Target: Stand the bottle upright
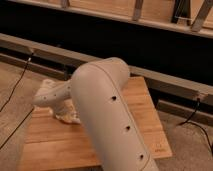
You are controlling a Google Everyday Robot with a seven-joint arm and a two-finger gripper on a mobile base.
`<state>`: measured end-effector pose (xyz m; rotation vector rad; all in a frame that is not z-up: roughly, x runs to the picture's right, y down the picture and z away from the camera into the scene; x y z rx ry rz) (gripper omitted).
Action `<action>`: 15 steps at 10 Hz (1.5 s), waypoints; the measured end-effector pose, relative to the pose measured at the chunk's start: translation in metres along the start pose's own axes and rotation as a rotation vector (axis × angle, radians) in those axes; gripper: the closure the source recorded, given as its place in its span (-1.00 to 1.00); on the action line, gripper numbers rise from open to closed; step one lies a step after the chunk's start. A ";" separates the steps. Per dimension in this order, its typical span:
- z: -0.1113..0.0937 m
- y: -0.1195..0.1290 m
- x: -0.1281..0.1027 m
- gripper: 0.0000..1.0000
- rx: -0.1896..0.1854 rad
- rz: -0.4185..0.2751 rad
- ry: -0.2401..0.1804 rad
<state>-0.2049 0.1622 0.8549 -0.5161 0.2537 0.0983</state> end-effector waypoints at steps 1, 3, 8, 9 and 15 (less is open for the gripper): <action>0.002 0.000 0.000 1.00 0.034 -0.046 0.005; 0.004 0.001 -0.001 1.00 0.087 -0.116 0.014; 0.001 0.003 -0.002 0.32 0.119 -0.148 0.031; -0.001 0.001 -0.002 0.03 0.127 -0.148 0.037; -0.004 -0.001 -0.007 -0.57 0.144 -0.148 0.049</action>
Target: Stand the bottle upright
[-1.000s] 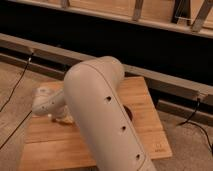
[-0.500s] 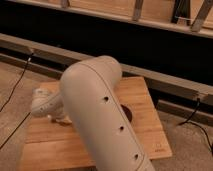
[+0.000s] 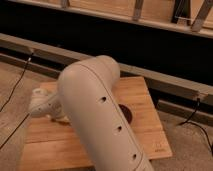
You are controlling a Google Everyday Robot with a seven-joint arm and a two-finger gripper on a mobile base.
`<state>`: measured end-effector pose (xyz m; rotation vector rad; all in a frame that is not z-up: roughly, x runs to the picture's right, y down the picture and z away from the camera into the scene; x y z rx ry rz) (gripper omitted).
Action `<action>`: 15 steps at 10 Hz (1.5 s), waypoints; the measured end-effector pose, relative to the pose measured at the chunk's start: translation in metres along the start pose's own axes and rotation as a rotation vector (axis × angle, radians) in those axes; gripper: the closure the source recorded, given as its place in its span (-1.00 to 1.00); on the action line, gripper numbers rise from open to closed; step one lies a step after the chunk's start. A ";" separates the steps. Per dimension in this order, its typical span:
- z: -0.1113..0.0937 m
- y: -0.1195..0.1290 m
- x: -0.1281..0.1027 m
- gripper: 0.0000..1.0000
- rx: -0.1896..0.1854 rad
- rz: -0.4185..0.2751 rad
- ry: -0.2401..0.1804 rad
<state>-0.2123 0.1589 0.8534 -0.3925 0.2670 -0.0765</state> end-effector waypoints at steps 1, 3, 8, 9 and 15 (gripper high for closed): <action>0.000 0.000 -0.001 -0.57 0.001 -0.001 0.002; -0.001 -0.001 -0.003 -0.57 0.002 -0.001 0.003; -0.006 -0.006 -0.004 -0.57 0.001 0.029 0.007; -0.014 -0.011 -0.004 -0.57 -0.009 0.074 0.002; -0.080 -0.029 0.031 -0.57 -0.142 0.490 0.065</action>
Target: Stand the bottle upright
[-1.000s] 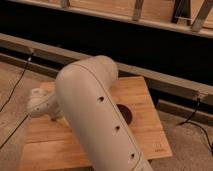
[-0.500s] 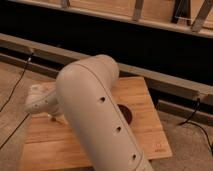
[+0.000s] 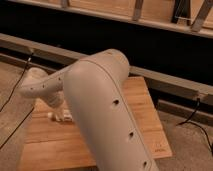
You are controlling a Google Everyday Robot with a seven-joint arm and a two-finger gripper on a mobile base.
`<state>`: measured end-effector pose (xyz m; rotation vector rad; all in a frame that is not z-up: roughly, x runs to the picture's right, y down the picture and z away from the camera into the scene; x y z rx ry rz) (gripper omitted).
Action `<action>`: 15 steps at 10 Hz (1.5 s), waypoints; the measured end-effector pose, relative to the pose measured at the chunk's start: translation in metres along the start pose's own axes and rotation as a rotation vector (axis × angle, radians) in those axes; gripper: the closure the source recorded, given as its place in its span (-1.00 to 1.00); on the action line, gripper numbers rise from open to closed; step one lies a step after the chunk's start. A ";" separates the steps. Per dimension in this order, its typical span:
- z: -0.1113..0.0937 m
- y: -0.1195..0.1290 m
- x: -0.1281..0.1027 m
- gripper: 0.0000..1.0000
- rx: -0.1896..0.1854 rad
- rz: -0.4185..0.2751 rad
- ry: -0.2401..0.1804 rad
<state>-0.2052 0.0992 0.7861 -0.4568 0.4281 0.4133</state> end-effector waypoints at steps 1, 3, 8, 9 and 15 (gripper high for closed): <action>-0.003 -0.003 0.003 -0.57 -0.005 0.064 0.019; -0.004 -0.008 0.007 -0.57 -0.025 0.233 0.067; 0.002 -0.011 -0.002 -0.57 -0.170 0.605 0.118; 0.003 -0.013 -0.003 -0.57 -0.209 0.657 0.116; 0.018 -0.023 0.004 -0.57 -0.364 0.847 0.132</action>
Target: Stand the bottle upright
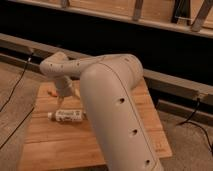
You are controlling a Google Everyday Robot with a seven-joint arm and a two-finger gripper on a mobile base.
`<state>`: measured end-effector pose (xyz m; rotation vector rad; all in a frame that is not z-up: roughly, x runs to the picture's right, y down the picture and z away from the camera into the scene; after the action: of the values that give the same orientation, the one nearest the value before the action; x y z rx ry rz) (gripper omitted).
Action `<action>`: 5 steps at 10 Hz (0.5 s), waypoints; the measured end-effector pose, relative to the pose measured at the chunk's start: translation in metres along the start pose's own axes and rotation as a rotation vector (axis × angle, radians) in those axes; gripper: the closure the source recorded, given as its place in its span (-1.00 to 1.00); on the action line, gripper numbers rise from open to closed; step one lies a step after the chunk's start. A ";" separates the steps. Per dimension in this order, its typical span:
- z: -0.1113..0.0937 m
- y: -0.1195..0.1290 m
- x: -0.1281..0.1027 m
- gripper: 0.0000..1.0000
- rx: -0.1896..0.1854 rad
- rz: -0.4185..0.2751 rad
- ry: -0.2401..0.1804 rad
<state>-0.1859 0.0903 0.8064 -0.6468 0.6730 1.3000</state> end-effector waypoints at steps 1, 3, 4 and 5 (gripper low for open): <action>0.001 -0.001 0.000 -0.57 -0.030 0.037 0.012; 0.003 -0.004 0.002 -0.57 -0.084 0.116 0.043; 0.003 -0.005 0.003 -0.57 -0.113 0.172 0.061; 0.003 -0.007 0.002 -0.57 -0.129 0.208 0.069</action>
<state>-0.1787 0.0934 0.8072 -0.7441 0.7312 1.5288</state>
